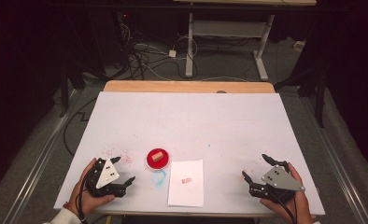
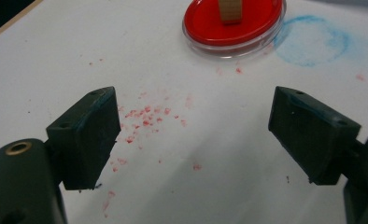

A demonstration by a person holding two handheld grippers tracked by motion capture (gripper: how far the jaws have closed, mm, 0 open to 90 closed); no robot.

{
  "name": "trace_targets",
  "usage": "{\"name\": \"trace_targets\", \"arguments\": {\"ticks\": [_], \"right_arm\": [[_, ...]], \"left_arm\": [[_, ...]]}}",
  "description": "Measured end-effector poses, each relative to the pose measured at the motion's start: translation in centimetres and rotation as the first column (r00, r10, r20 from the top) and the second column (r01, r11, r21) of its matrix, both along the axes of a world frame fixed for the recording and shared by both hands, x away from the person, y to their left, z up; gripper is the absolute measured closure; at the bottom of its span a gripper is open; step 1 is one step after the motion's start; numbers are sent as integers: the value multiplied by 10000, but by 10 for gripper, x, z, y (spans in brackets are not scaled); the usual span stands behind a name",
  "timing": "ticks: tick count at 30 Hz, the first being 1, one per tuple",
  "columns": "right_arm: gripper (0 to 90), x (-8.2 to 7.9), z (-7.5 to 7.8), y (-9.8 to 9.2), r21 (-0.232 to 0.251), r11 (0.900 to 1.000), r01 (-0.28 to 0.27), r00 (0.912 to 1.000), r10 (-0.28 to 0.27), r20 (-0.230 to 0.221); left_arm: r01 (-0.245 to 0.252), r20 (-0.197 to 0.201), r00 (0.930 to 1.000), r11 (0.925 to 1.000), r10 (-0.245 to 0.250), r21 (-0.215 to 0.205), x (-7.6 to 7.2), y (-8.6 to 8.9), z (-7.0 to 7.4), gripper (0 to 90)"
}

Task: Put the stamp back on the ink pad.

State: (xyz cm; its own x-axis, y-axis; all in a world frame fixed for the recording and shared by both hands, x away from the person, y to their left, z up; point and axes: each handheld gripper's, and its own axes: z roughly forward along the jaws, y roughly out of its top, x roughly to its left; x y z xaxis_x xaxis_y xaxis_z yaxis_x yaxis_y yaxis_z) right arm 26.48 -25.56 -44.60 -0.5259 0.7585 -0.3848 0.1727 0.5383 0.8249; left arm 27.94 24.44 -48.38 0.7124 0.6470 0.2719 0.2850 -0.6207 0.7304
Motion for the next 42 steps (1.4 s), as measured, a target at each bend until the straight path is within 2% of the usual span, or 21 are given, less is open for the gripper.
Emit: {"name": "trace_targets", "arguments": {"ticks": [4, 7, 10, 12, 15, 27, 42], "right_arm": [[190, 0, 0, 0, 9, 10000, -42, 10000, 42, 0], [189, 0, 1, 1, 102, 9999, -67, 10000, 67, 41], [189, 0, 1, 2, -13, 10000, -84, 10000, 84, 40], [190, 0, 2, 3, -73, 9999, -93, 9999, 94, 104], [189, -1, 2, 6, -129, 9998, -145, 9998, 146, 123], [190, 1, 1, 5, -194, 9996, -186, 9998, 187, 41], [190, 2, 1, 8, -107, 9996, -262, 9996, 263, 51]], "left_arm": [[33, -60, 10000, 9998, -32, 211, -1, -1, -1, 161], [65, -27, 10000, 9998, -65, 177, -2, -2, -1, 161], [147, 30, 9999, 9998, -148, 103, -3, -2, -1, 161], [169, 31, 9999, 9997, -170, 200, -4, -2, -1, 161], [137, 98, 9999, 9999, -137, -23, -5, 0, 0, 161], [143, 191, 9997, 9999, -143, 13, -5, 0, 2, 161], [40, 251, 9997, 9999, -37, -141, -6, 1, 6, 161]]}}
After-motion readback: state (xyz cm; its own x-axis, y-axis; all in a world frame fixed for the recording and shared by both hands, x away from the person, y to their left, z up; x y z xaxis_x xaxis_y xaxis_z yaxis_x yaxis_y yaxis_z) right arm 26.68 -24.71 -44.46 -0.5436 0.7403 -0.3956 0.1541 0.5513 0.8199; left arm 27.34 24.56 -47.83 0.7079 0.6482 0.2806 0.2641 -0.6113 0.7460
